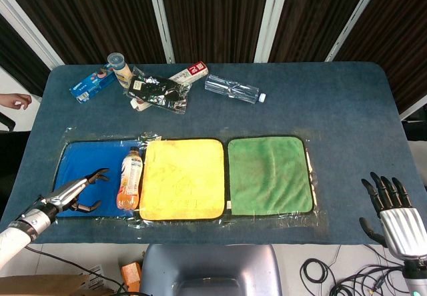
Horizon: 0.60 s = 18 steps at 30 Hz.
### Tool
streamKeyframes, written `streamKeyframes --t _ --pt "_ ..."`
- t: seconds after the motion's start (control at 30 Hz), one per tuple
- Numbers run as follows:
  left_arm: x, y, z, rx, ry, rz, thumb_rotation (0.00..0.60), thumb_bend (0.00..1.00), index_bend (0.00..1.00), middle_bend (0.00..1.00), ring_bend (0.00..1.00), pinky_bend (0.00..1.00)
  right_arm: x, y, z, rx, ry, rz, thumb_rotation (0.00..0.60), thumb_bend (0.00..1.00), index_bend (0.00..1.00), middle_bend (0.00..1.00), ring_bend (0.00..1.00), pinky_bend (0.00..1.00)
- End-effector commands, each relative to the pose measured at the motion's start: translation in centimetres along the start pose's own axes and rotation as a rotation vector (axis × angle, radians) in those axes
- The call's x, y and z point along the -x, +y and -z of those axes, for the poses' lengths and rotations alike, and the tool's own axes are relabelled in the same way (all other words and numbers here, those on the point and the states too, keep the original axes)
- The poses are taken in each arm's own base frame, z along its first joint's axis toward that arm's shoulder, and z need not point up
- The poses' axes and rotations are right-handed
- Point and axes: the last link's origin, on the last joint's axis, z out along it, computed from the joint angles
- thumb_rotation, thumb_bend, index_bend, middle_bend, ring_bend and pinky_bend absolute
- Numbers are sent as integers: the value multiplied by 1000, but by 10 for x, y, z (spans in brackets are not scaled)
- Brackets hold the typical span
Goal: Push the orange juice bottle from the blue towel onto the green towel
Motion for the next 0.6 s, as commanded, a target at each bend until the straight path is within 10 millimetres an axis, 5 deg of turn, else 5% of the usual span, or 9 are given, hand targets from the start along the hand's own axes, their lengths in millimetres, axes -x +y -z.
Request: streamKeyframes --t 0.03,0.17,0.47,0.6 --pt "1 -1 -4 -9 -5 7 600 414 74 202 123 208 0 0 0 1 -1 2 600 261 0 0 0 0" --pt "1 -3 -8 -18 3 23 600 416 74 191 123 215 0 1 0 3 -2 3 600 262 0 0 0 0" --pt "0 -4 -14 -101 -73 98 600 444 150 110 106 396 -1 3 3 -4 -5 -1 600 262 0 0 0 0" --pt "0 4 -20 -109 -99 200 600 456 102 110 122 453 -1 3 4 -4 -3 -1 600 261 0 0 0 0"
